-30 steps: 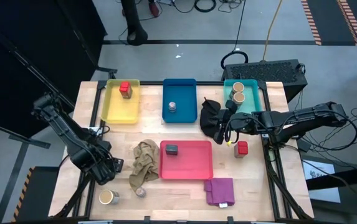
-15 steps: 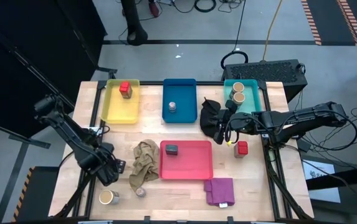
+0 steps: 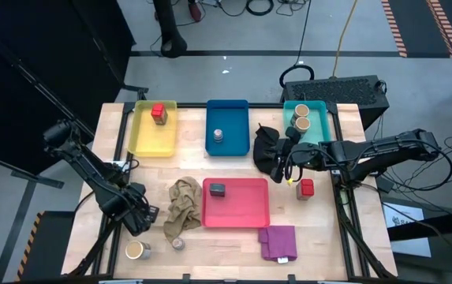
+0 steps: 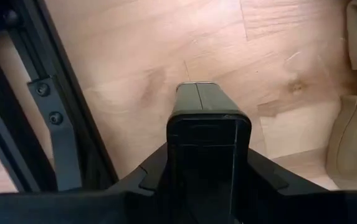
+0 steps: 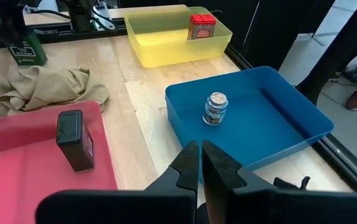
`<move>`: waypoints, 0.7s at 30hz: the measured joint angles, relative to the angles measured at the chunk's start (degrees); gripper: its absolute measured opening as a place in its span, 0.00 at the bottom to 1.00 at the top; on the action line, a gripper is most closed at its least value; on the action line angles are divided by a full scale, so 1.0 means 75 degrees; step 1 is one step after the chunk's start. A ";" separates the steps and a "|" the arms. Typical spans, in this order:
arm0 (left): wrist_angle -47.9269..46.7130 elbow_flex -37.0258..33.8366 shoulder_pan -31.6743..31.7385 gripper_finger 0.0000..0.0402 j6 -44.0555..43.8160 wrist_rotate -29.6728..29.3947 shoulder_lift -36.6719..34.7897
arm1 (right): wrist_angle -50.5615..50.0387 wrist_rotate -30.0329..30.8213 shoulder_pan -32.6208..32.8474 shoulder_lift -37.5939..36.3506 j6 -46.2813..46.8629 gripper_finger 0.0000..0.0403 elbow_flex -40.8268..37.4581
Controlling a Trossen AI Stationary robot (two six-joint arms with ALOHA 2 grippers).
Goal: Sort spices by type
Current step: Put the black seasoning can into the red bin
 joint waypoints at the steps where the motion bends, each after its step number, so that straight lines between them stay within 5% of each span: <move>1: -0.0075 0.0074 0.0000 0.32 0.0091 0.0002 0.0000 | -0.0012 0.0000 0.0000 0.0000 0.0078 0.00 0.0000; 6: -0.0556 0.1146 0.0151 0.32 0.0802 -0.0004 -0.0093 | -0.0823 -0.0023 0.0083 0.0000 0.0636 0.00 0.0003; 12: -0.2140 0.3125 0.0569 0.32 0.2059 -0.1069 -0.0098 | -0.1902 0.0022 0.0265 0.0000 0.1553 0.00 0.0003; 16: -0.1657 0.3934 0.1194 0.32 0.3680 -0.2254 -0.0037 | -0.2215 0.0005 0.0477 -0.0003 0.1888 0.00 0.0003; 21: -0.0075 0.4437 0.2267 0.32 0.6558 -0.2255 0.0592 | -0.2920 -0.0184 0.0800 -0.0079 0.2608 0.00 0.0003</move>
